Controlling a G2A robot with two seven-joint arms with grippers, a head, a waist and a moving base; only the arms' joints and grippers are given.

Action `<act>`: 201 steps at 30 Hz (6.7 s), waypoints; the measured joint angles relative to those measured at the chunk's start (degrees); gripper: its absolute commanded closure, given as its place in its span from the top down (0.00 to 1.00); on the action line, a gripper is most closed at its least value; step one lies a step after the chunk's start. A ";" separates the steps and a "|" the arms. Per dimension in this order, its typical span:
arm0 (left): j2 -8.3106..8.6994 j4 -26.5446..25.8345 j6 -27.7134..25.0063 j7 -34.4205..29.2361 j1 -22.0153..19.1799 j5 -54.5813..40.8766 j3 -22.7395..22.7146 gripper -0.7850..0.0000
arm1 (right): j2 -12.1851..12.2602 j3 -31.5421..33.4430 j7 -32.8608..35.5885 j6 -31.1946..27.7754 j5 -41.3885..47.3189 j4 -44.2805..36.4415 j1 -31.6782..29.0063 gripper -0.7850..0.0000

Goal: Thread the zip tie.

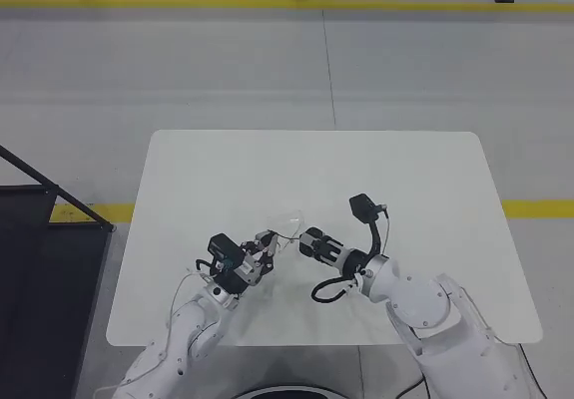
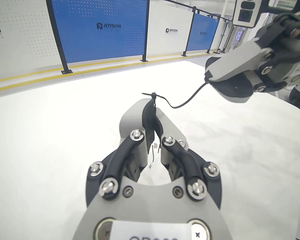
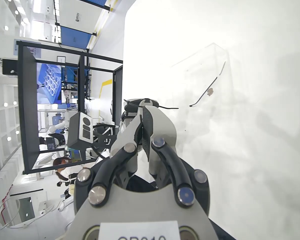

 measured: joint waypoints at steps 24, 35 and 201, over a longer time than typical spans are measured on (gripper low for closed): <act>-0.26 0.16 -1.34 -0.72 -0.12 1.35 0.13 0.00 | -0.31 -0.46 1.82 -2.99 0.99 2.40 0.82 0.00; -0.33 0.31 -1.61 -1.49 -0.15 1.73 0.04 0.00 | -0.22 1.54 -0.57 -13.58 4.27 2.63 -2.48 0.00; 2.06 0.71 -27.65 -54.22 -2.15 -78.88 -10.35 1.00 | -0.03 5.05 26.44 -44.25 40.03 24.10 0.82 0.00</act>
